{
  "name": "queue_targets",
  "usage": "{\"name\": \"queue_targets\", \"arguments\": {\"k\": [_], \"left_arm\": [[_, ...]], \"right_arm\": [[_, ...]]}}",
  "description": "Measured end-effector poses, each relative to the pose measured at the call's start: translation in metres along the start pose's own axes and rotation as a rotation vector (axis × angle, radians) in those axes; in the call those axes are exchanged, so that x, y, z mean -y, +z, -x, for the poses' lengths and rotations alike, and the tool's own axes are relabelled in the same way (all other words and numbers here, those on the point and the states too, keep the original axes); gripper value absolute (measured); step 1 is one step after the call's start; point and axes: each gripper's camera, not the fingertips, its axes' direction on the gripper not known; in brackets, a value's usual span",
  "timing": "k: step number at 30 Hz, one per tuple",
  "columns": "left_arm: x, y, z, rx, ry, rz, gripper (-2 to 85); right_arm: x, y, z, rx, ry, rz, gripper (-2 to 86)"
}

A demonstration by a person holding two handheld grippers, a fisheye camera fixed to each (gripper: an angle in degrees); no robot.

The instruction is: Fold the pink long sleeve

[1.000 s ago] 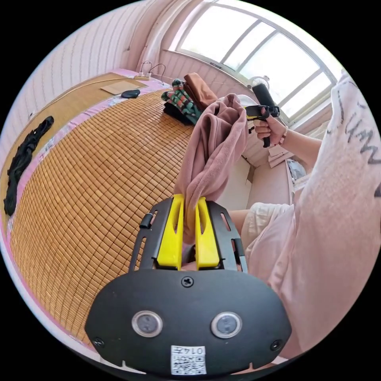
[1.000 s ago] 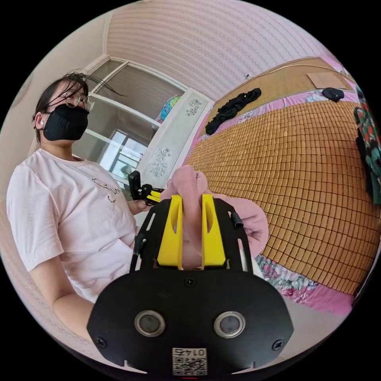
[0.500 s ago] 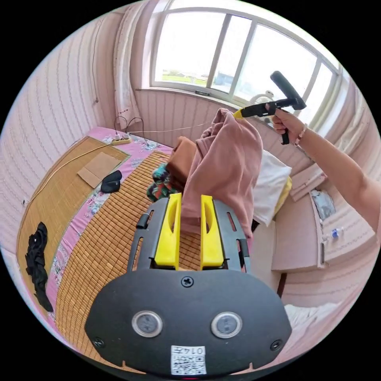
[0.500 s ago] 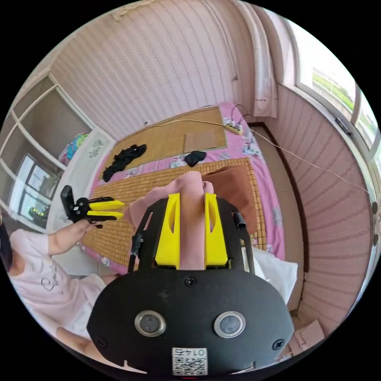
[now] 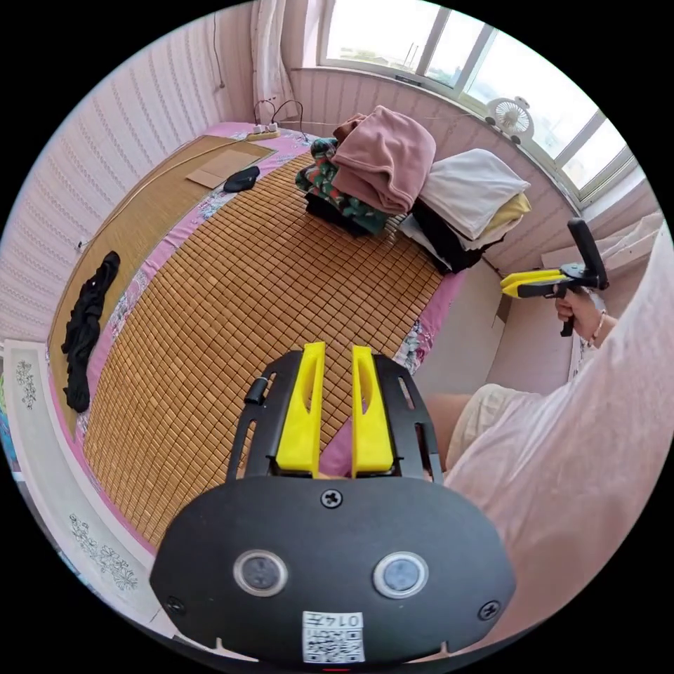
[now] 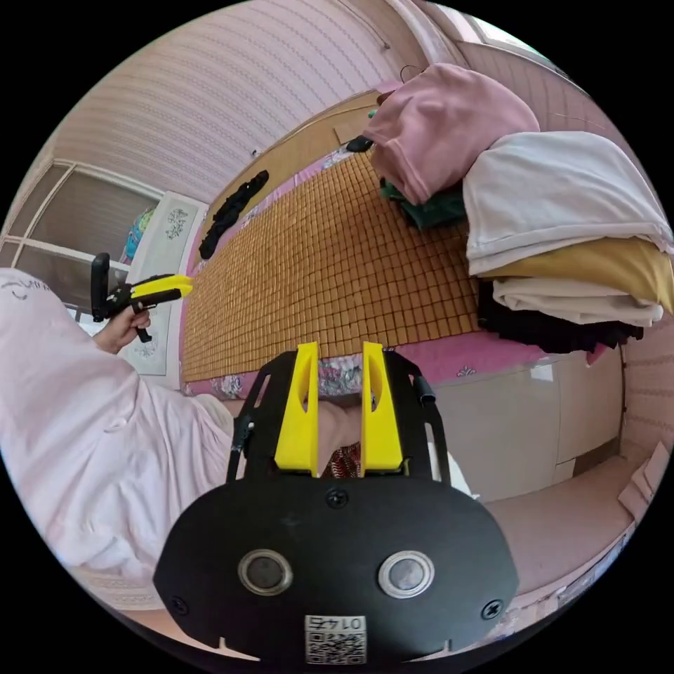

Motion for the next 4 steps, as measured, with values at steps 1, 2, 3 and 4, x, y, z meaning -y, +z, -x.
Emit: {"name": "queue_targets", "arguments": {"k": [1,2,3,4], "left_arm": [[-0.016,-0.012,-0.011,-0.003,-0.006,-0.024,6.6],[-0.025,-0.024,-0.023,0.003,0.003,-0.06,6.5],[-0.027,-0.029,-0.028,0.009,0.008,-0.082,6.4],[-0.03,-0.036,-0.037,0.013,0.019,-0.122,6.3]], "right_arm": [[-0.014,0.005,0.021,-0.03,-0.036,0.041,7.7],[-0.02,0.007,0.042,-0.054,-0.099,0.053,6.8],[-0.021,0.007,0.052,-0.064,-0.136,0.054,6.4],[-0.02,0.006,0.069,-0.075,-0.199,0.059,5.6]]}}
